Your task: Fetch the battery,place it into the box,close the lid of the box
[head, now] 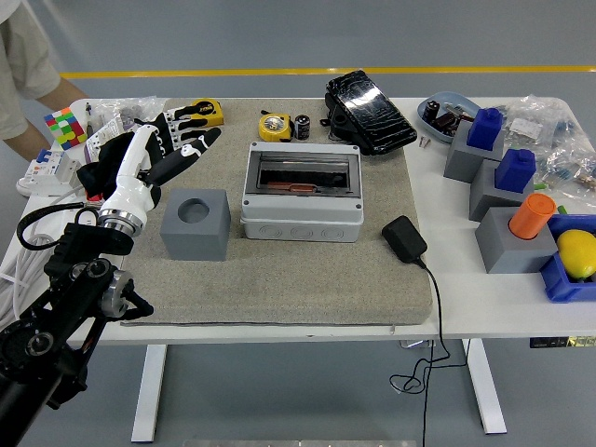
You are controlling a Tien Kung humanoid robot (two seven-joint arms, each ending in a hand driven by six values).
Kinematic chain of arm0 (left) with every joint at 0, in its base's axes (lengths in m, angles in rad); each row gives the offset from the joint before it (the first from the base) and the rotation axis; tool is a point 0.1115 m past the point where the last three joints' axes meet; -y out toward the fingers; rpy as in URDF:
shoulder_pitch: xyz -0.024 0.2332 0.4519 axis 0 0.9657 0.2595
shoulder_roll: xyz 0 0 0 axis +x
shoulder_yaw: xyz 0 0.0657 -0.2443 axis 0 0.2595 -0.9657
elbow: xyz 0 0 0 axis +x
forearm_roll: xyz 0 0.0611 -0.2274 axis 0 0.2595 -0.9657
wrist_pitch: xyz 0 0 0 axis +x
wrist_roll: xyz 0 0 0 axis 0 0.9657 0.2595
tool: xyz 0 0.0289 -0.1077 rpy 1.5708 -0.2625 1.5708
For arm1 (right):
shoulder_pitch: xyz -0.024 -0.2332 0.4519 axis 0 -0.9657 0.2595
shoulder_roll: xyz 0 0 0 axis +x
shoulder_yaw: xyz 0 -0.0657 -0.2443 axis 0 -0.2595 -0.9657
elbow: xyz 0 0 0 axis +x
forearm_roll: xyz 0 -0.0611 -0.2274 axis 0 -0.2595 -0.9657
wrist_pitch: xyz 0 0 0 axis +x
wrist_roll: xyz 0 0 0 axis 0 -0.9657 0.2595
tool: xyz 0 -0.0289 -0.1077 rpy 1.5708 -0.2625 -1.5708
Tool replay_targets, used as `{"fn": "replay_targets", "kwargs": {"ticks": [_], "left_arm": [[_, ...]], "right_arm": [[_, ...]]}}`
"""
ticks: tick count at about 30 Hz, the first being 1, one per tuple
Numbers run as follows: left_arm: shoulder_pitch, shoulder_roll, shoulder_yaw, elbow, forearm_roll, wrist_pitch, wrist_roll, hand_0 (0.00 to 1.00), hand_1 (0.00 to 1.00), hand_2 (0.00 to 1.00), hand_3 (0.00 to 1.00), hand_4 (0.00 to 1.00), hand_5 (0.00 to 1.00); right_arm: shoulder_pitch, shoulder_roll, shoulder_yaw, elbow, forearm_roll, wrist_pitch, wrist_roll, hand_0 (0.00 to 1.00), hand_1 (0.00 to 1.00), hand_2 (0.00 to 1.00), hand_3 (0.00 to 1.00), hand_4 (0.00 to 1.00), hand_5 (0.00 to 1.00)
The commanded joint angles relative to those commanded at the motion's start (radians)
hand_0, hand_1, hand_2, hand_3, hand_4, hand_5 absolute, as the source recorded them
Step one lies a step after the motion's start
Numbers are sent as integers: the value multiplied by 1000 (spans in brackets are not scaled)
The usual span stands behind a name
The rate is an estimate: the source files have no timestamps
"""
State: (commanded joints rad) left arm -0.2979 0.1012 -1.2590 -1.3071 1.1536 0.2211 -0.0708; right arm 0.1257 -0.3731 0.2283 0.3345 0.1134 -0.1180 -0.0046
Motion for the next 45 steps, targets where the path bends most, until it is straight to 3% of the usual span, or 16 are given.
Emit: {"fn": "replay_targets", "kwargs": {"ticks": [1,13,18,25,32,45], "left_arm": [[5,2,-14,1,-2,-1,-4,535,624,643,664,964,360],[15,38,-120,43,16,-39,-47,517,615,627,643,954,344],[11,52,-126,53,16,-38,-50,517,615,627,643,954,344],[-16,50,-147,85,22,-41,-50,509,614,625,641,947,337],[18,48,-146,76,28,-45,-43,520,613,621,639,933,343],[14,50,-169,63,38,-53,-24,518,612,622,637,924,336]], "right_arm": [[1,-1,1,0,-1,0,0,557,590,579,544,919,481],[7,-6,10,0,-3,2,0,556,590,579,543,919,481],[7,-6,8,0,-2,2,0,556,590,579,543,919,481],[43,-6,-29,5,-1,4,-1,556,590,579,544,918,480],[18,-12,-24,-2,11,-1,-3,556,590,579,544,918,480],[23,-12,-8,-1,4,4,-5,556,590,579,544,917,479]]}}
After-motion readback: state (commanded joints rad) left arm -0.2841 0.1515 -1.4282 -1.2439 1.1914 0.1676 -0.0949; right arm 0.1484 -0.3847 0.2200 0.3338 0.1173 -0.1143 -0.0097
